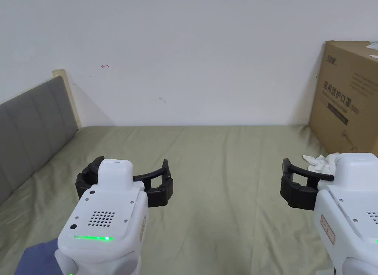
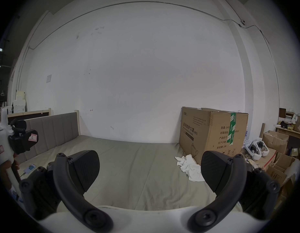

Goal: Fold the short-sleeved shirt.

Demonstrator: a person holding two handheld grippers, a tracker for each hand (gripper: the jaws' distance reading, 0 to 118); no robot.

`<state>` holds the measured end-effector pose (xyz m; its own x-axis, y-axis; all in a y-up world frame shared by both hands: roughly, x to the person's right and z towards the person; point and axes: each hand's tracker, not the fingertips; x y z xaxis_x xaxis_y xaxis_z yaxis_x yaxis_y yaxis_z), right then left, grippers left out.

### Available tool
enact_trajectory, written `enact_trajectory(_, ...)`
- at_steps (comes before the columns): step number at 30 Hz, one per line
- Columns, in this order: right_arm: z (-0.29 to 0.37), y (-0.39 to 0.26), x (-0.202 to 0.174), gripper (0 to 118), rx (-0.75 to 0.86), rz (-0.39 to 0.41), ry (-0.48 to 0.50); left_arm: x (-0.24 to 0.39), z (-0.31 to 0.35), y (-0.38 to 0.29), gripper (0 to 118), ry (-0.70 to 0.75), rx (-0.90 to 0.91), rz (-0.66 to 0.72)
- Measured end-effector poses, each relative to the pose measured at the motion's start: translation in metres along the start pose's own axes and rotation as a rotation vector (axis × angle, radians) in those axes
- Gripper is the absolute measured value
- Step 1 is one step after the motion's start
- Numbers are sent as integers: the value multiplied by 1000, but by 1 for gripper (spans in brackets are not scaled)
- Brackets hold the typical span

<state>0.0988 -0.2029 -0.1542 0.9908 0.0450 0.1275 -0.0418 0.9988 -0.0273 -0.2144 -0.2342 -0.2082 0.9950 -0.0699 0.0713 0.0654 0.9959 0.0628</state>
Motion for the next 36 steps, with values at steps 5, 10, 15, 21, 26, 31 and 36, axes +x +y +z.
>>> enact_trajectory(5, 1, 1, -2, 118, -1, 5, -1, -1, 0, -1, 118, -1, 0, 5)
enact_trajectory(10, 2, 2, -4, 118, 1, 5, 0, -2, 0, -1, 118, 0, 1, 9)
enact_trajectory(15, 2, 1, -5, 118, 0, 4, 1, -3, 1, -1, 118, 6, 5, 1)
enact_trajectory(21, 0, -1, -6, 118, 1, 8, -2, -4, 2, -1, 118, 4, 6, 4)
enact_trajectory(26, 0, -1, -7, 118, 5, 6, -1, -5, 1, -1, 118, 5, 5, 4)
enact_trajectory(31, 0, -1, -7, 118, 4, 6, 3, -5, 2, -1, 118, 9, 5, 9)
enact_trajectory(36, 1, 0, -8, 118, 4, 7, 5, -5, 2, -1, 118, 9, 10, 7)
